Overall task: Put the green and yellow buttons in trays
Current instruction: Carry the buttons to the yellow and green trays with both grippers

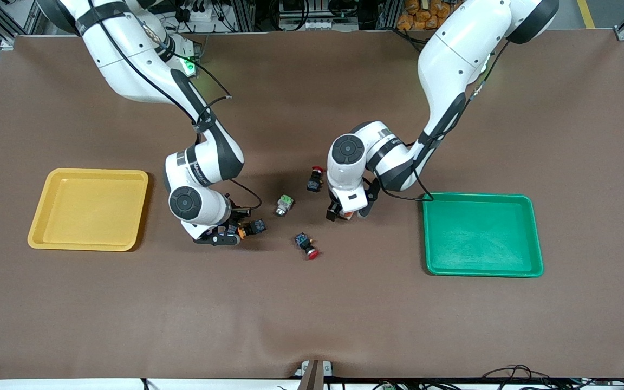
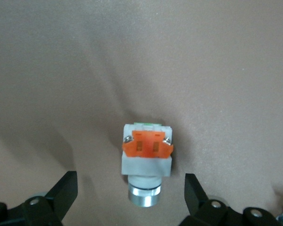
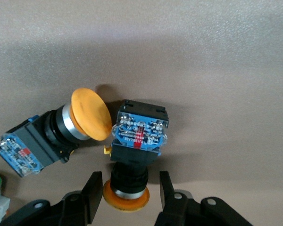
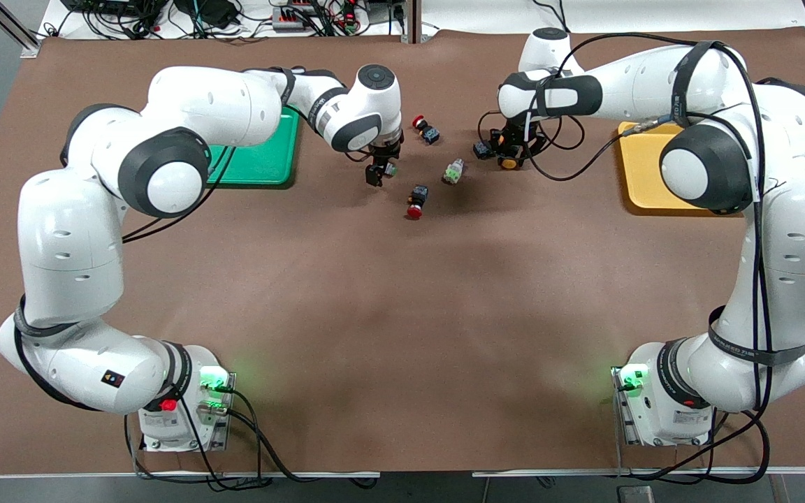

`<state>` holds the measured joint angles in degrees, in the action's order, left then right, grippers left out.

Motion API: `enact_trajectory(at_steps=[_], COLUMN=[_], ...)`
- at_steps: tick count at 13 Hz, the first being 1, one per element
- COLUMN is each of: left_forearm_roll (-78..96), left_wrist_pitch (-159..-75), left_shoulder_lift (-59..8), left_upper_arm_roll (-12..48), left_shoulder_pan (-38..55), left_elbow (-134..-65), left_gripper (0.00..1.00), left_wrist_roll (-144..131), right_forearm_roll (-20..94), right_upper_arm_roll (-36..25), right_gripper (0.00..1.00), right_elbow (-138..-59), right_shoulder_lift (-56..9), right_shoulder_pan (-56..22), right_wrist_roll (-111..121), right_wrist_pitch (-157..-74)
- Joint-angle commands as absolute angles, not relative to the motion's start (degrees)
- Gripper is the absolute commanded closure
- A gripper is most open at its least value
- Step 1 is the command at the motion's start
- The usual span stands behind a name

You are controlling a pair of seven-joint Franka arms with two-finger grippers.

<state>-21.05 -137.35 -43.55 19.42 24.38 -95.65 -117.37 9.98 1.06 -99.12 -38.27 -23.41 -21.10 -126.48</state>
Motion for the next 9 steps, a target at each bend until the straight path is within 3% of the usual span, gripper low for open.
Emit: enact_trajectory(at_steps=[1, 3, 4, 5, 6, 8, 9], left_forearm_roll=[-22.8, -23.3, -23.3, -23.2, -23.3, -23.7, -23.7], left_wrist_pitch=[-139.4, -139.7, -139.7, -139.7, -139.8, -141.1, -141.2], left_shoulder_lift=[-44.9, -45.1, -45.3, -45.4, -45.5, -45.4, -45.3], left_upper_arm_roll=[18.3, 17.8, 17.8, 17.8, 17.8, 17.8, 17.8], left_shoulder_pan=[25.2, 25.2, 25.2, 25.2, 25.1, 25.1, 25.0], left_elbow=[-94.6, -94.6, -94.6, -94.6, -94.5, -94.6, -94.5], left_gripper=[0.00, 0.00, 0.04, 0.16, 0.31, 0.76, 0.94], left_wrist_roll=[-119.9, -119.9, -119.9, -120.0, -119.9, -119.9, -119.9], right_forearm_roll=[11.0, 11.0, 11.1, 11.1, 11.1, 11.1, 11.0], right_upper_arm_roll=[0.5, 0.5, 0.5, 0.5, 0.5, 0.5, 0.4], right_gripper=[0.71, 0.85, 0.92, 1.00, 1.00, 1.00, 1.00], right_elbow=[-99.9, -99.8, -99.8, -99.8, -99.8, -99.8, -99.8], right_shoulder_lift=[-38.1, -38.1, -38.1, -38.1, -38.1, -37.2, -36.9], right_shoulder_pan=[-24.2, -24.1, -24.0, -23.8, -23.5, -23.4, -23.3], right_wrist_roll=[-21.6, -21.6, -21.6, -21.7, -21.6, -21.4, -21.6], right_wrist_pitch=[-127.4, -127.4, -127.4, -127.4, -127.3, -126.6, -125.8])
